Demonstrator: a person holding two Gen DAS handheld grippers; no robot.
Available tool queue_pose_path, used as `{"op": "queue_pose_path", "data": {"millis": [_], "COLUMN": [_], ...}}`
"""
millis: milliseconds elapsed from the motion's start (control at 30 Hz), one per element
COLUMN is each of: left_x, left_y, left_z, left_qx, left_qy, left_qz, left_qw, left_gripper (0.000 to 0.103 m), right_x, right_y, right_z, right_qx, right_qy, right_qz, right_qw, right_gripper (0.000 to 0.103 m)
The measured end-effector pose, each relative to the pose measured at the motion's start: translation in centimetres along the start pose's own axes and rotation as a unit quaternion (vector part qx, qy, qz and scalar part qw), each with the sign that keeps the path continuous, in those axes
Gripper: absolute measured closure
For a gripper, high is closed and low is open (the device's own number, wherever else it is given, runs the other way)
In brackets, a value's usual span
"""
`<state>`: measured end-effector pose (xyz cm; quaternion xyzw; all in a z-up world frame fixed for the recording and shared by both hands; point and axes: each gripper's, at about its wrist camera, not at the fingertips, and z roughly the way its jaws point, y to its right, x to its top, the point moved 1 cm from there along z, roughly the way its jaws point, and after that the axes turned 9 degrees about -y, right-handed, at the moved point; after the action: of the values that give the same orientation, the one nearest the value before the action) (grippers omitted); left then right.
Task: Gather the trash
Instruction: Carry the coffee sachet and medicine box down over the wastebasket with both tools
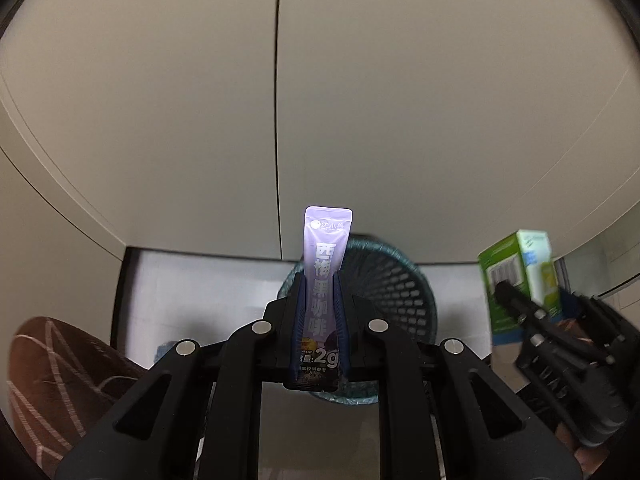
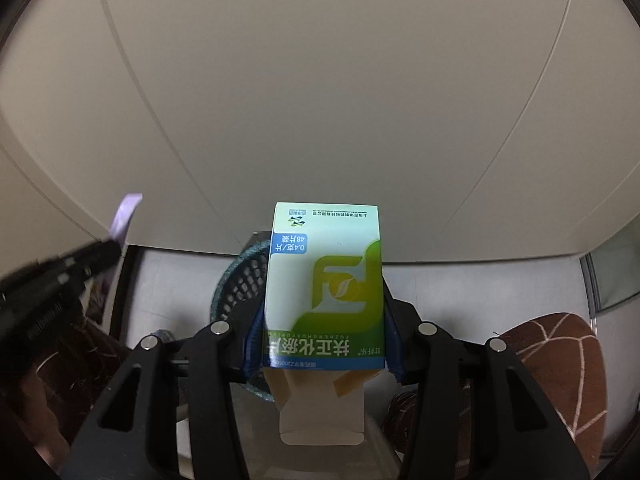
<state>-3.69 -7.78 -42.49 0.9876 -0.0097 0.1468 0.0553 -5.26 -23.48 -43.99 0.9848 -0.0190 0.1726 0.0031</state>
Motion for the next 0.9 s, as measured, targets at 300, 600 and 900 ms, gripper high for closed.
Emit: {"op": "queue_pose_path", "data": {"millis": [300, 600, 900], "left_x": [0.0, -0.1, 0.3], "left_y": [1.2, 2.2, 2.2], "left_z": [7.2, 12.7, 13.8], "left_qx": [-0.027, -0.041, -0.048], "left_qy": [-0.066, -0.106, -0.11], "left_qz": [0.0, 0.018, 0.021], "left_qw": [0.9975, 0.9933, 0.9926], "left_gripper": [0.09, 0.09, 0.088], "right_x": [0.7, 0.9, 0.7], "right_y": [-0.3, -1.3, -0.1], "right_z": [5.3, 8.4, 10.3], "right_qx": [-0.018, -0.028, -0.012], "right_qy": [-0.052, -0.091, -0.133], "right_qz": [0.014, 0.02, 0.039], "right_qw": [0.998, 0.995, 0.99], "right_gripper": [0.058, 0.058, 0.058]}}
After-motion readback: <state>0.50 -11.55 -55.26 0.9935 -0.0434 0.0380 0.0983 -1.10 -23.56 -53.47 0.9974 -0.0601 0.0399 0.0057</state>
